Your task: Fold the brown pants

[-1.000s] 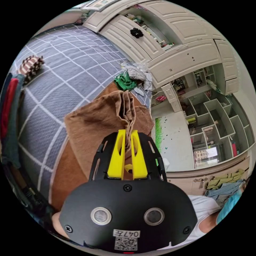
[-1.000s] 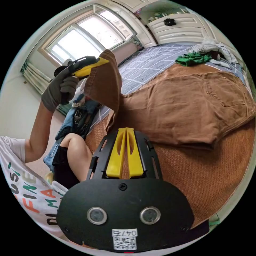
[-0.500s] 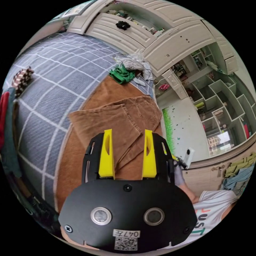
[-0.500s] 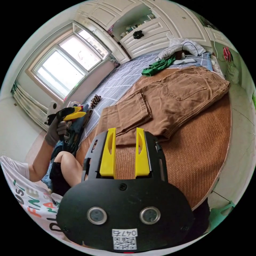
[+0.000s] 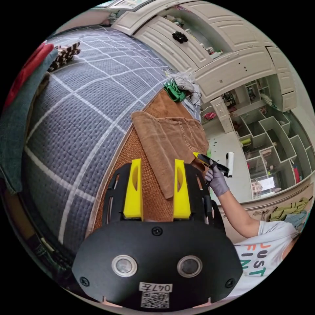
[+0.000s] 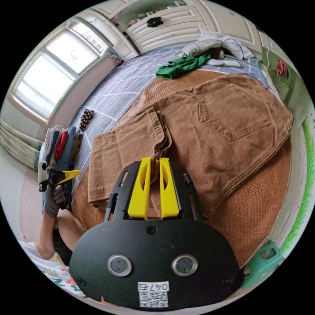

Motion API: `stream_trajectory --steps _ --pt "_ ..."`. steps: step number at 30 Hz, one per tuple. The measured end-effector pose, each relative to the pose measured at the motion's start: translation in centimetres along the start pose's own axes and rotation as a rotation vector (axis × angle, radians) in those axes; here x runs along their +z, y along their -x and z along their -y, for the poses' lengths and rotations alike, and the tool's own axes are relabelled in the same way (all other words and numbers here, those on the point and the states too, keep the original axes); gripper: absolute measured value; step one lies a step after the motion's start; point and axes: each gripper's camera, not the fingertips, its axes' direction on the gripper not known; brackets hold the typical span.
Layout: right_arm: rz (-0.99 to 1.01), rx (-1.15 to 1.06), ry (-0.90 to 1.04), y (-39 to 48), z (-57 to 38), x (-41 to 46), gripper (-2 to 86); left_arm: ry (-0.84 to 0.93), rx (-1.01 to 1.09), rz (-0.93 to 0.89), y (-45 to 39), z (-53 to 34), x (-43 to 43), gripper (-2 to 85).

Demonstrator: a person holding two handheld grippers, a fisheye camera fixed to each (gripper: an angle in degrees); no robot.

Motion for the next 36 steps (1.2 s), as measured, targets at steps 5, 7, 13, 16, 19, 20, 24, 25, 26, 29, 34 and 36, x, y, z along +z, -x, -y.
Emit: stream_trajectory --steps 5,7,13,16,19,20,24,25,26,29,34,36 --pt "-0.228 -0.247 -0.173 5.5 -1.2 -5.6 0.7 0.126 0.006 0.058 -3.4 0.6 5.0 14.8" --pt "-0.286 -0.22 -0.149 4.3 -2.0 -4.5 0.7 0.147 0.01 0.074 -5.4 0.8 6.9 15.0" --pt "-0.208 -0.04 0.017 -1.4 -3.3 0.9 1.1 0.184 0.021 0.134 -9.9 0.4 11.1 14.3" --pt "-0.183 -0.023 0.013 -1.3 -3.5 0.8 1.4 0.159 -0.026 0.09 -10.9 0.1 11.9 14.8" --pt "-0.158 -0.006 0.039 -1.0 -3.4 0.5 3.4 0.109 -0.062 -0.028 -11.9 -0.2 12.4 15.4" --pt "-0.163 0.005 0.032 -0.6 -3.4 0.0 4.4 0.102 -0.067 -0.04 -12.2 -0.2 12.7 15.4" --pt "-0.18 -0.063 -0.157 4.3 -4.4 -3.2 4.2 0.131 -0.089 0.05 -14.5 -0.3 16.2 14.7" --pt "-0.16 -0.095 -0.172 5.4 -4.3 -3.3 3.7 0.133 -0.075 0.036 -15.5 -0.2 17.1 14.3" --pt "-0.105 -0.171 -0.173 7.6 -3.7 -2.9 2.9 0.143 -0.073 0.022 -16.0 -0.2 17.7 14.3" --pt "0.068 -0.341 -0.111 13.7 -0.8 -0.5 3.2 0.209 -0.061 -0.02 -18.7 -0.8 21.7 13.9" --pt "0.067 -0.505 0.027 23.7 5.2 5.6 9.0 0.205 -0.015 0.091 -22.3 -1.6 24.4 11.3" --pt "-0.003 -0.586 0.085 28.1 7.0 9.3 8.2 0.234 -0.042 0.036 -22.2 -1.9 25.5 10.1"
